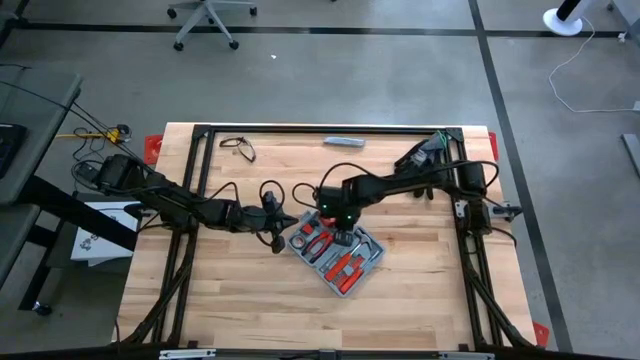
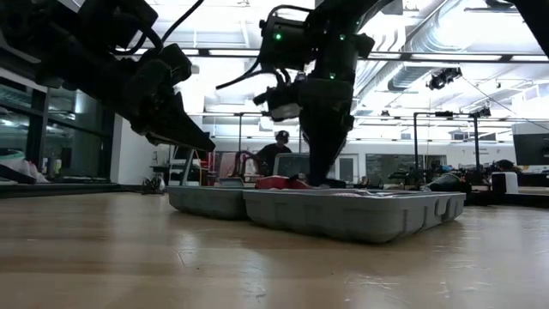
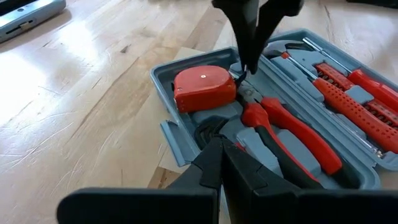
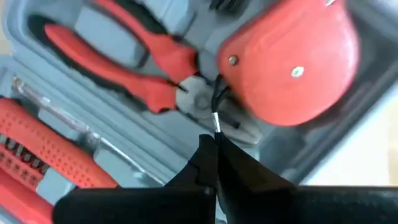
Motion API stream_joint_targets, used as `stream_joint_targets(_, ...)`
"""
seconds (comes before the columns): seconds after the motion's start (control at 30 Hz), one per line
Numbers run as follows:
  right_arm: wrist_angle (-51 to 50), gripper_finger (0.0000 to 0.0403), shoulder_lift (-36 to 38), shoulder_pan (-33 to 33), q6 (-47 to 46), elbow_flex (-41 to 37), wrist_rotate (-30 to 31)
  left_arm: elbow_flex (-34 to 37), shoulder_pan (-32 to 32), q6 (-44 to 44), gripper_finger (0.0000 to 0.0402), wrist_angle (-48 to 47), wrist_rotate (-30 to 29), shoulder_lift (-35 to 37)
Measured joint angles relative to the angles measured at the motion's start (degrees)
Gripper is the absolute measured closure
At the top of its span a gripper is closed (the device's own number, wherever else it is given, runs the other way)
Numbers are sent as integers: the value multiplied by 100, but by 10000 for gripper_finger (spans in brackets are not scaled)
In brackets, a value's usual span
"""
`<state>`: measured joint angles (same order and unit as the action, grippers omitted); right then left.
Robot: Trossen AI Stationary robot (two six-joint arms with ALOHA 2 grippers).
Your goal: Prefit tool cases
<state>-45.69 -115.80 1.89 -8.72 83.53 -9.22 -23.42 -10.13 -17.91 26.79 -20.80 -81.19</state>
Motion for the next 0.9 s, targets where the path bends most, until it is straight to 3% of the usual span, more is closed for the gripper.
stream_joint_targets(0.13,38,388,-5,0,84,-1,-50,0,0,0,401,-1,2,0)
stream_joint_targets(0.47,-202,286,-3,-45,258,-3,-166,0,-2,2,401,-1,11,0)
stream_joint_targets(0.67,44,275,226,-28,318,-39,-37,-2,-7,0,401,-2,70,0)
stream_joint_targets(0.9,2495,274,1206,-31,-659,-1834,312,-2,-11,0,401,1,77,0)
